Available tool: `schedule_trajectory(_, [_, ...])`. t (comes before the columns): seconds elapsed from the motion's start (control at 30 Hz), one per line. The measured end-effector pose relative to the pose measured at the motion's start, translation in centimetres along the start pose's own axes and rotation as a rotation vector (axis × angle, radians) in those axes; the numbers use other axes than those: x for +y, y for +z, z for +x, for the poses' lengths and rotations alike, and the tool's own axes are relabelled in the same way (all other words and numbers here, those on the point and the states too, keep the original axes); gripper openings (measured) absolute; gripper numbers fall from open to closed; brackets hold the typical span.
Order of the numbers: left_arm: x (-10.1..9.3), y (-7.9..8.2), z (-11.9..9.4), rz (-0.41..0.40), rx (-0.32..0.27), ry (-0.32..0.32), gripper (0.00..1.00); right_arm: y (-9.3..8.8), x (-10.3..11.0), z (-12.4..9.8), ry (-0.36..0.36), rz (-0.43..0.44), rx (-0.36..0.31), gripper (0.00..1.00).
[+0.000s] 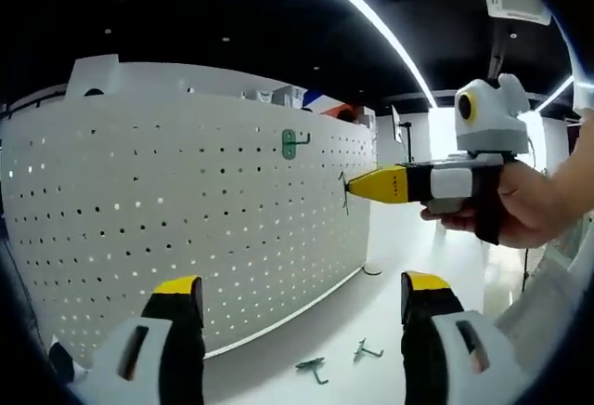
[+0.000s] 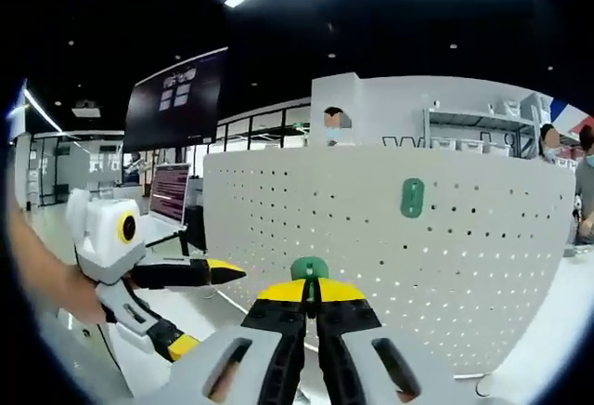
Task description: Insert the hook assembly into the mounting plate slot until the hook locks in place.
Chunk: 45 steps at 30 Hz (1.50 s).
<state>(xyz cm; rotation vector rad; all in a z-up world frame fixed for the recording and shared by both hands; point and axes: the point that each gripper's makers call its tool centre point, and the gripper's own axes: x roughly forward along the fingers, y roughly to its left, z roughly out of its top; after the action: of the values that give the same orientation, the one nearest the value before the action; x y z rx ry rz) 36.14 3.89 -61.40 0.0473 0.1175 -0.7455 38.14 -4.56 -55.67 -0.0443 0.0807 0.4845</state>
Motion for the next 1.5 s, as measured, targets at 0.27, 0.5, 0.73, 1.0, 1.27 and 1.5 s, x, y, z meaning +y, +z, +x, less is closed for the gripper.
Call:
schedule_trajectory(0.27, [1.2,-1.0,-1.9,0.0,0.008,0.051,0.9,1.1,-4.2,0.1,-0.102,0.038,-0.016,0.0])
schedule_trajectory(0.5, [1.9,-1.8,-3.3,-0.012,0.015,0.082,0.9,2.6,-7.2,0.6,-0.163,0.046,-0.04,0.0])
schedule_trajectory(0.73, [1.8,-3.2,-4.3,0.001,0.064,0.085,0.89,3.7,-8.9,1.0,-0.193,0.049,-0.056,0.0])
schedule_trajectory(1.0, [2.0,-5.2,-6.2,-0.03,0.112,0.084,0.87,4.2,-10.6,1.2,-0.218,0.046,-0.065,0.0])
schedule_trajectory(1.27, [1.8,-6.6,-7.7,-0.058,0.141,0.089,0.87,4.6,-11.6,1.4,-0.233,0.036,-0.07,0.01])
schedule_trajectory(1.5, [1.3,-7.3,-8.3,-0.067,0.149,0.093,0.86,5.4,-12.1,2.0,-0.239,0.027,-0.08,0.01])
